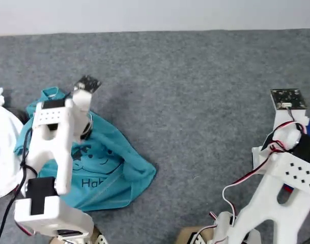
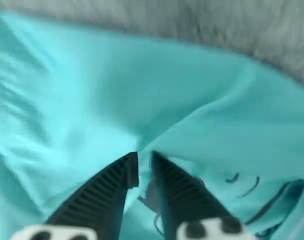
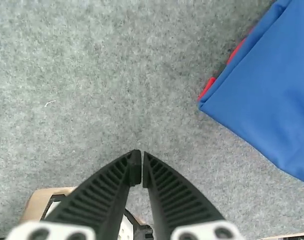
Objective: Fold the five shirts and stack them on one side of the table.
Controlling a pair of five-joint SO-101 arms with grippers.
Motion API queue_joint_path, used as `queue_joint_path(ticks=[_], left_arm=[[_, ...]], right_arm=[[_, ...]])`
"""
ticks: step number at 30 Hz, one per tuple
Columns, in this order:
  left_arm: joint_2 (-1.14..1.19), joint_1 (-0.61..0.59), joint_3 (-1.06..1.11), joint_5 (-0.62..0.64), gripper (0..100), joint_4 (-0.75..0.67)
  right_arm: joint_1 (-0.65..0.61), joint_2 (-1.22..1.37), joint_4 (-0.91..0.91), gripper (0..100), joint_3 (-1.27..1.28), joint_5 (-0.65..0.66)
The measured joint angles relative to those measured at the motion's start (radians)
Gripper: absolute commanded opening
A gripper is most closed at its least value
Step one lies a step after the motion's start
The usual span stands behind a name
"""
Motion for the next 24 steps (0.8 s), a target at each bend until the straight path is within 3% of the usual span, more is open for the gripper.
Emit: queue_joint_path(ticks=[9,16,20,24], left_arm=[[0.009,0.158,-0.307,0.000,0,0.078],[0.101,0.310,-0.333,-0.005,5,-0.066],[0.259,0.311,-0.341,0.006,14,-0.126],[0.373,0.238,-0.440,0.064,16,-0.127]], right_arm=[[0.000,0.000,0.000,0.9,0.000,0.000],[0.000,0.000,0.000,0.9,0.000,0.000],[0.000,0.000,0.000,0.9,0.000,0.000],[0.000,0.000,0.000,0.9,0.000,0.000]])
